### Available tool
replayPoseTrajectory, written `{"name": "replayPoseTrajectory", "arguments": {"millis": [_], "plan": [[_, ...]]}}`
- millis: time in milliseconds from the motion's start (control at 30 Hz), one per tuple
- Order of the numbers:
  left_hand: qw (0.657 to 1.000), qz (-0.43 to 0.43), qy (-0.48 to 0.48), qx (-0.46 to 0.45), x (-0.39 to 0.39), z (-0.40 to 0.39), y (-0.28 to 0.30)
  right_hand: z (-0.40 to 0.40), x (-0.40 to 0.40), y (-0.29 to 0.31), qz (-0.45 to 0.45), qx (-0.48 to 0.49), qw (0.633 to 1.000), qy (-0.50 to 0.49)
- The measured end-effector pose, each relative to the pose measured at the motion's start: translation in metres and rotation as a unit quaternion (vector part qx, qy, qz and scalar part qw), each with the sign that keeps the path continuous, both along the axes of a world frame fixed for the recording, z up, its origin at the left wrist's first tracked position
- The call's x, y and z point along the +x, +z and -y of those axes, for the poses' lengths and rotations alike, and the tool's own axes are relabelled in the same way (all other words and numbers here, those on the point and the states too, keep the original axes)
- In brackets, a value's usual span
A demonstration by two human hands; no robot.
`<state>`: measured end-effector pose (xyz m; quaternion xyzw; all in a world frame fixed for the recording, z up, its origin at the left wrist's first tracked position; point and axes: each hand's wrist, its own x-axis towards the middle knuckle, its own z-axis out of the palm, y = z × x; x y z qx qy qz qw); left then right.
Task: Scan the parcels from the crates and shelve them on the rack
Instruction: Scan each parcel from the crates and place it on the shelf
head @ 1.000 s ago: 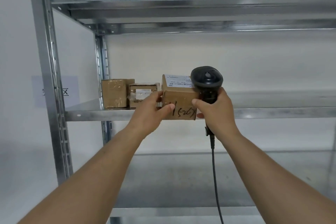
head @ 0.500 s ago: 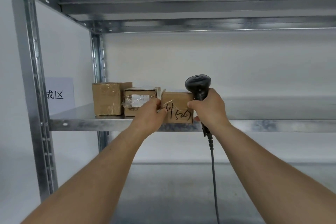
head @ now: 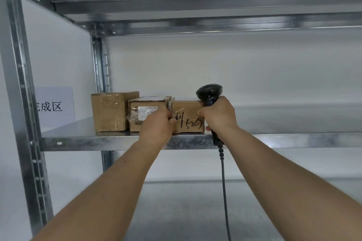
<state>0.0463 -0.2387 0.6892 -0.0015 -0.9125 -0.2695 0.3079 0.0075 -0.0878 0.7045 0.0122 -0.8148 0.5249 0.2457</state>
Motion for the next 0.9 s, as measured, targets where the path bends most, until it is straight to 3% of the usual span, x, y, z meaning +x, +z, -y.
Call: {"name": "replayPoseTrajectory", "arguments": {"millis": [267, 500, 700, 900], "plan": [[1.0, -0.006, 0.008, -0.013, -0.002, 0.002, 0.0, -0.002, 0.003, 0.0, -0.004, -0.024, 1.0, 0.016], [0.999, -0.05, -0.017, 0.007, 0.04, 0.009, -0.017, -0.016, 0.076, -0.028, -0.092, -0.08, 0.989, 0.083], [0.999, -0.022, 0.017, 0.039, 0.101, 0.023, -0.066, -0.002, 0.155, -0.079, -0.076, -0.123, 0.961, 0.236], [0.993, 0.047, 0.091, 0.058, 0.172, 0.06, -0.127, 0.035, 0.207, -0.148, -0.042, -0.132, 0.91, 0.39]]}}
